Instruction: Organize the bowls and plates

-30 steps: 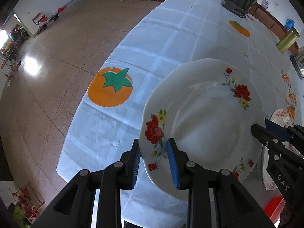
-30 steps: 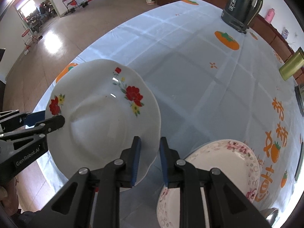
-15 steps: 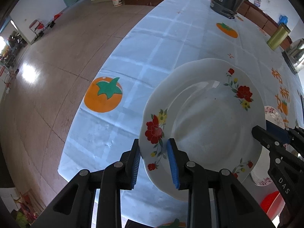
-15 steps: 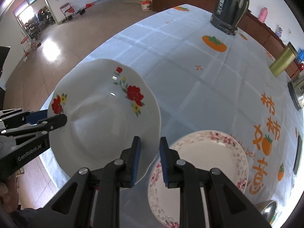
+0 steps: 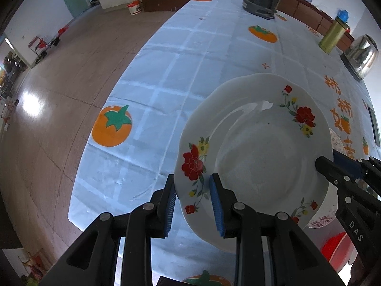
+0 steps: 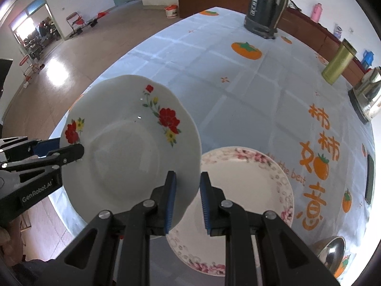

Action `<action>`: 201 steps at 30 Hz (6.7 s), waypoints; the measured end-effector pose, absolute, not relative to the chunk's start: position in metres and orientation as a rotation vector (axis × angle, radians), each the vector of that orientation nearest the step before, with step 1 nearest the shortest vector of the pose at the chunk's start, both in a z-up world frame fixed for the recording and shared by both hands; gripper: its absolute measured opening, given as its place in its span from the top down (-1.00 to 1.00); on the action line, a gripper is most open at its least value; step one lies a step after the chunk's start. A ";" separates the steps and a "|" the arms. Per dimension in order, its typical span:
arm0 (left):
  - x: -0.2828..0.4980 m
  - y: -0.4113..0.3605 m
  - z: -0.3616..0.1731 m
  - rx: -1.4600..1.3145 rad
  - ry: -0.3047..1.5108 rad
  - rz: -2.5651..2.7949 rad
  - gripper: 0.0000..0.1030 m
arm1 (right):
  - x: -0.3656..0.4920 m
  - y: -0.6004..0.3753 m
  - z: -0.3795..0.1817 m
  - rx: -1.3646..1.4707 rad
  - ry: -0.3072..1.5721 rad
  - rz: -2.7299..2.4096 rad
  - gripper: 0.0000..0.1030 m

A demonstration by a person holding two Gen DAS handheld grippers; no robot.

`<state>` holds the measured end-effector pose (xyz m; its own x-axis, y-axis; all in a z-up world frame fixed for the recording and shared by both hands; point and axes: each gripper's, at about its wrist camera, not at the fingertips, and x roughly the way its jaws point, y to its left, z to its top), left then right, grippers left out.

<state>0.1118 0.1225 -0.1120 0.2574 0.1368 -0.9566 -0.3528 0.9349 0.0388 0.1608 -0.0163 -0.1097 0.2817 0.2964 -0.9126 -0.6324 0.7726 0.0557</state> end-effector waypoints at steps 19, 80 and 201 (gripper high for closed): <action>0.118 0.087 -0.103 -0.144 1.263 0.279 0.41 | 0.161 -0.055 -0.102 -0.313 1.113 0.585 0.61; 0.143 -0.002 -0.104 -0.026 1.270 0.124 0.41 | 0.163 -0.150 -0.102 -0.229 1.130 0.428 0.61; 0.179 -0.014 -0.150 0.026 1.382 0.091 0.33 | 0.188 -0.153 -0.142 -0.266 1.231 0.429 0.61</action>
<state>0.1788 -0.0141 -0.1504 0.1845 0.0797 -0.9796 -0.0496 0.9962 0.0718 0.1885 -0.1530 -0.1415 0.2687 0.1722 -0.9477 -0.4537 0.8905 0.0332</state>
